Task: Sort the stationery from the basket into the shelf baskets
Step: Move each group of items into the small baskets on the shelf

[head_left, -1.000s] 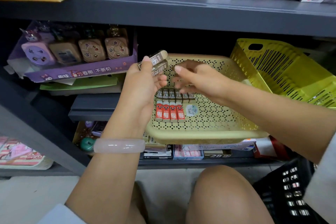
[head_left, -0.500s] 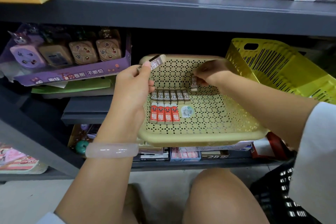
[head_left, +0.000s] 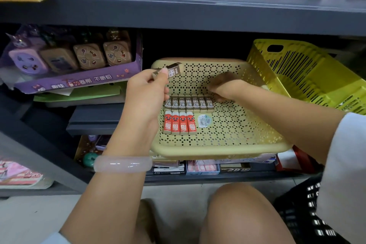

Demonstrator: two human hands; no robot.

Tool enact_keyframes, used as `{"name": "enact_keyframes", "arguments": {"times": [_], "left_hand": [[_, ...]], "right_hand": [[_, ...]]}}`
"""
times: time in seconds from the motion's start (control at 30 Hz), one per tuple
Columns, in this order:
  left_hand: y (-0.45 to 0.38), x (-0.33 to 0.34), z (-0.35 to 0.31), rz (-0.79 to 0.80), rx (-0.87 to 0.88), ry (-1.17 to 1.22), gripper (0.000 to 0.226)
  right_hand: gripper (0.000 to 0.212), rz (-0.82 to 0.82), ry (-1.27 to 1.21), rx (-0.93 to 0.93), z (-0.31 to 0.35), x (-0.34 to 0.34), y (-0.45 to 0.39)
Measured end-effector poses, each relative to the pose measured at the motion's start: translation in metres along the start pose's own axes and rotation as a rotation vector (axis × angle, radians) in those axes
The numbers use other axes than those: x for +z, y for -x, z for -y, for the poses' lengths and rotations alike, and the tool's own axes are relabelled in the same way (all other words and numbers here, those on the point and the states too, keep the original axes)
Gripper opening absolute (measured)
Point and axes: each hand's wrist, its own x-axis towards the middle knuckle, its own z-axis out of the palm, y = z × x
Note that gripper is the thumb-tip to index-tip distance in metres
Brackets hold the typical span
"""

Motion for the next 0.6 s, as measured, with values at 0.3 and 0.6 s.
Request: {"name": "enact_keyframes", "arguments": {"times": [0.3, 0.6], "left_hand": [[0.004, 0.009, -0.002, 0.04, -0.043, 0.019, 0.017], [0.007, 0.007, -0.002, 0.158, -0.011, -0.284, 0.028]], "right_hand": [[0.015, 0.337, -0.87, -0.485, 0.02, 0.003, 0.032], [0.017, -0.24, -0.113, -0.227, 0.007, -0.02, 0.003]]}}
